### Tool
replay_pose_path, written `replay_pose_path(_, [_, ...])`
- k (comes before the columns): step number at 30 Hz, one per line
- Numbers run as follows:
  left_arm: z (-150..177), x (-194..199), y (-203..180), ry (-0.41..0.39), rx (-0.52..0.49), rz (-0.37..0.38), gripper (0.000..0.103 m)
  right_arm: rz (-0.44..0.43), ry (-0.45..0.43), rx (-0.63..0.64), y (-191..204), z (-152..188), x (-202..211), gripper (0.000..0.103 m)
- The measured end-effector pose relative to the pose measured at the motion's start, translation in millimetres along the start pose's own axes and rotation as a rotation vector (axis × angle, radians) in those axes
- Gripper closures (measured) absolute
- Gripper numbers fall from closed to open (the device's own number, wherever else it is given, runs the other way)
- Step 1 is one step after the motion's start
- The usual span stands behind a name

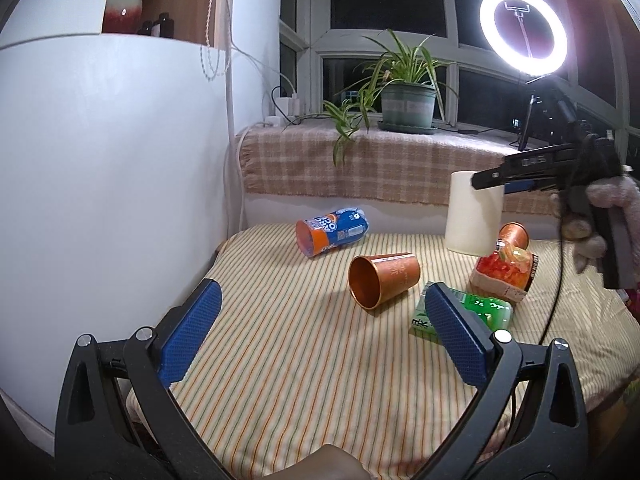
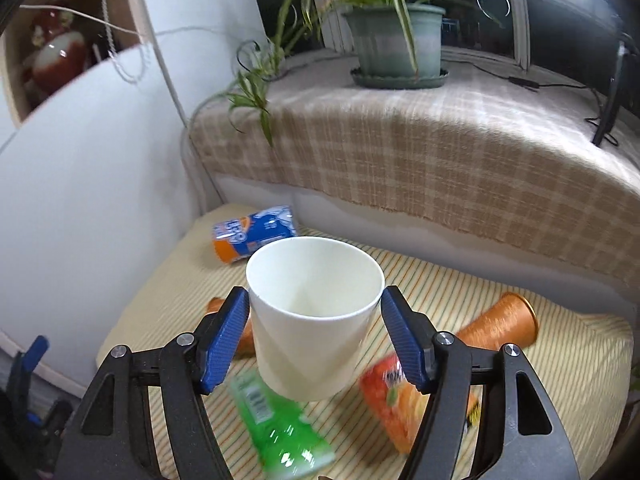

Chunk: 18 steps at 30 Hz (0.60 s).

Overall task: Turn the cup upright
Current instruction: 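Lift the white cup with the right gripper and rotate it rim-up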

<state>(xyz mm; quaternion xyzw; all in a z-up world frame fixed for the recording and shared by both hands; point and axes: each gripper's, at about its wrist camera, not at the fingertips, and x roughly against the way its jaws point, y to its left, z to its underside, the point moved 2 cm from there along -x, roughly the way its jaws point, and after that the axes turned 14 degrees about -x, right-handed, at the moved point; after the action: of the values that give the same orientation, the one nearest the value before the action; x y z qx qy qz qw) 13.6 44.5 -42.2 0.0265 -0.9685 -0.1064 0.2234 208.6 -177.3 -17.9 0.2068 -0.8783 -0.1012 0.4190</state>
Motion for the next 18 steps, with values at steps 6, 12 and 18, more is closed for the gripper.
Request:
replay_pose_path(6, [-1,10,-11,-0.013,-0.013,0.032,0.0,-0.044,-0.009,-0.01,-4,28,44,0.035])
replay_pose_path(12, [-3,20,-28,-0.03,-0.038,0.076,0.0,-0.071,0.062,-0.042,-25,69,84,0.035])
replay_pose_path(18, [-2,19,-46,-0.011,-0.042,0.138,0.0,-0.104,0.186,-0.11,-56,106,99,0.035])
